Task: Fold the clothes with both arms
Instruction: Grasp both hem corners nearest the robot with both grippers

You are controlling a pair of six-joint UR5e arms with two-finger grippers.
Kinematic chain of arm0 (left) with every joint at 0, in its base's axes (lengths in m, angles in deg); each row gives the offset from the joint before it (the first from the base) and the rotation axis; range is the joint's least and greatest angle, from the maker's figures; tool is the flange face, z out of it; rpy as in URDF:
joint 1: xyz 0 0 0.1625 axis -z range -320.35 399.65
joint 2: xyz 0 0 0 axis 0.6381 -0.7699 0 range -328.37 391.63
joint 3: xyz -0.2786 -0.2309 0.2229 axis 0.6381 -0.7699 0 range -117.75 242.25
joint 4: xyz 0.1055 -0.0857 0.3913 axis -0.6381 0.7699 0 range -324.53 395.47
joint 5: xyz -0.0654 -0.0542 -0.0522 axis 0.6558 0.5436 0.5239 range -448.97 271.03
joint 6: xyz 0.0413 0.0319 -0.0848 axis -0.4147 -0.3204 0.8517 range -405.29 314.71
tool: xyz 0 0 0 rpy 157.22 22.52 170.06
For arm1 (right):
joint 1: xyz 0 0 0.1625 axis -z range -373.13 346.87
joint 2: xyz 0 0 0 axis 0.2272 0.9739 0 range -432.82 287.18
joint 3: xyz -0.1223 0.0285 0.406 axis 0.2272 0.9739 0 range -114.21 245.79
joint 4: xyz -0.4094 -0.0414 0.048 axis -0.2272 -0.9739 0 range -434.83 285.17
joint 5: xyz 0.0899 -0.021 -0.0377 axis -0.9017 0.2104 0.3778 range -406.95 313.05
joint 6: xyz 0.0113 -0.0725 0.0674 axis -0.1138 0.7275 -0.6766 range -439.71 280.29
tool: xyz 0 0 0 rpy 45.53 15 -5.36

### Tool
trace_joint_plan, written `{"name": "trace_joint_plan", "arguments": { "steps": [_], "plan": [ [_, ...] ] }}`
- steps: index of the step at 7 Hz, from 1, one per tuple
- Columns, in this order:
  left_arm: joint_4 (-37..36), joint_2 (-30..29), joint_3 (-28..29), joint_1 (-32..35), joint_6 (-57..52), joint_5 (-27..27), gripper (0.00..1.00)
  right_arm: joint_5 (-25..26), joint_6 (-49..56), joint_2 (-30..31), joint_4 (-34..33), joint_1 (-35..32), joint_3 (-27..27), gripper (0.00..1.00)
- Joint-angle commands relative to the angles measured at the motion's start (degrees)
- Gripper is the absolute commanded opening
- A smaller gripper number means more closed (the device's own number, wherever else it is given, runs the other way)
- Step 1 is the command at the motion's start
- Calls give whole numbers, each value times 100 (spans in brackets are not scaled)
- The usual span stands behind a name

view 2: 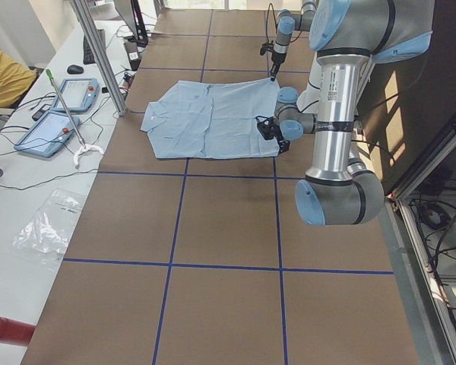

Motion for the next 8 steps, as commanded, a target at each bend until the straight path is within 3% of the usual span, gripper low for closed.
{"name": "trace_joint_plan", "arguments": {
  "steps": [1,4,6,8],
  "plan": [
    [-25,75,30,-52,32,-1,67,0,0,-2,0,-2,-2,0],
    [-43,76,30,-69,278,-1,0,0,0,-2,0,-11,-20,0],
    [-288,84,-31,-78,269,16,0,0,0,-1,0,-11,-38,0],
    [-718,75,-633,-35,243,51,0,9,0,7,-18,-72,-282,0]
  ]
}}
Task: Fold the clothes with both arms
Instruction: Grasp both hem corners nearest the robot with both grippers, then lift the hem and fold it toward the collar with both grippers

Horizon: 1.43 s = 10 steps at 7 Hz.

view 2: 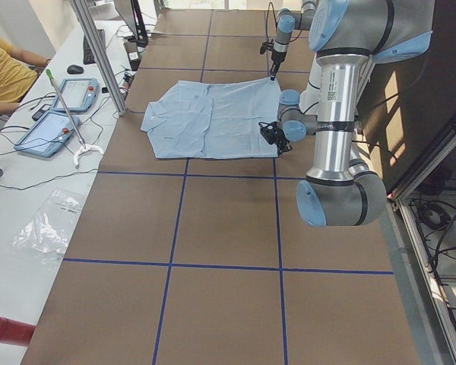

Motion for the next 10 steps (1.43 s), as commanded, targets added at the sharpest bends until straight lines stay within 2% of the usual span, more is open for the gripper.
{"name": "trace_joint_plan", "arguments": {
  "steps": [1,2,4,6,8,10],
  "plan": [
    [-277,-42,-663,88,-26,51,0,206,-9,-6,-10,-129,-214,0],
    [-269,-86,-805,306,-130,60,0,434,0,-32,-19,-304,-345,0],
    [-269,-489,-798,1463,-813,532,0,411,9,-111,-19,-970,-627,0],
    [-286,-805,-667,2552,-1524,981,0,367,61,-524,-28,-1594,-549,0],
    [-191,-964,-159,3346,-2246,1229,0,-315,183,-1057,-19,-2384,-8,0],
    [-172,-1376,456,3639,-2566,1221,0,-765,831,-1665,-10,-3079,828,0]
  ]
}}
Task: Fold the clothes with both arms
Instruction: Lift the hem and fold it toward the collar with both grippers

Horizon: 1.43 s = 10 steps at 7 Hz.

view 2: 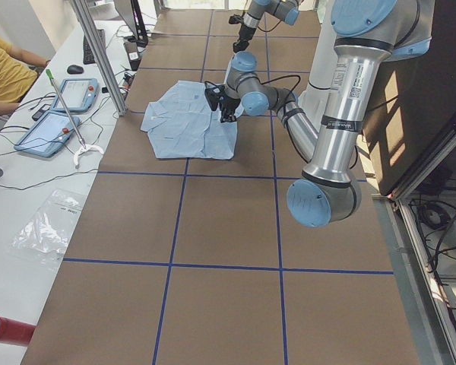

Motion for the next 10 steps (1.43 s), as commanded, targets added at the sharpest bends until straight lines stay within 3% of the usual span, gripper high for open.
{"name": "trace_joint_plan", "arguments": {
  "steps": [1,5,6,7,10],
  "plan": [
    [48,-554,787,262,-195,-2,0,-468,640,-727,20,-725,1019,0],
    [1679,-1354,3114,675,-705,-11,0,-637,1029,-1984,90,-1166,2979,0],
    [2249,-1487,3738,736,-705,-20,0,-637,1029,-2153,664,-1272,3628,0],
    [2628,-1575,4136,763,-705,-29,0,-776,1029,-2346,1123,-1429,4226,0],
    [2992,-1996,4902,807,-696,-239,0,-1041,1152,-2901,1162,-1668,5118,0]
  ]
}}
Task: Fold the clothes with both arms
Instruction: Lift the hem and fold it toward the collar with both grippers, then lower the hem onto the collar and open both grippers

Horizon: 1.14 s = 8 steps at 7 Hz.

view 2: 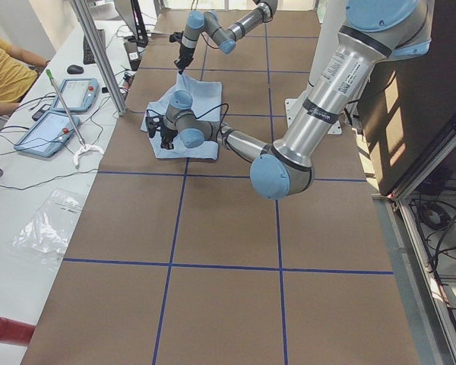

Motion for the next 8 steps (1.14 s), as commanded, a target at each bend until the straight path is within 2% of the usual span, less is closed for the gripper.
{"name": "trace_joint_plan", "arguments": {
  "steps": [1,3,5,6,7,8],
  "plan": [
    [209,-203,412,6,-2,-72,0,-37,106,-295,32,-73,577,0],
    [271,-317,649,-11,-11,-72,0,-28,194,-323,41,-64,798,0],
    [465,-448,958,-20,-11,-89,0,-19,195,-279,573,-64,1114,0],
    [473,-449,959,-55,-20,-203,0,-19,195,-279,586,-64,1125,0],
    [465,-475,993,-64,-20,-204,16,-28,195,-279,586,-47,1125,0],
    [465,-493,1037,-56,-81,-212,54,-28,195,-288,595,-47,1125,23]
  ]
}}
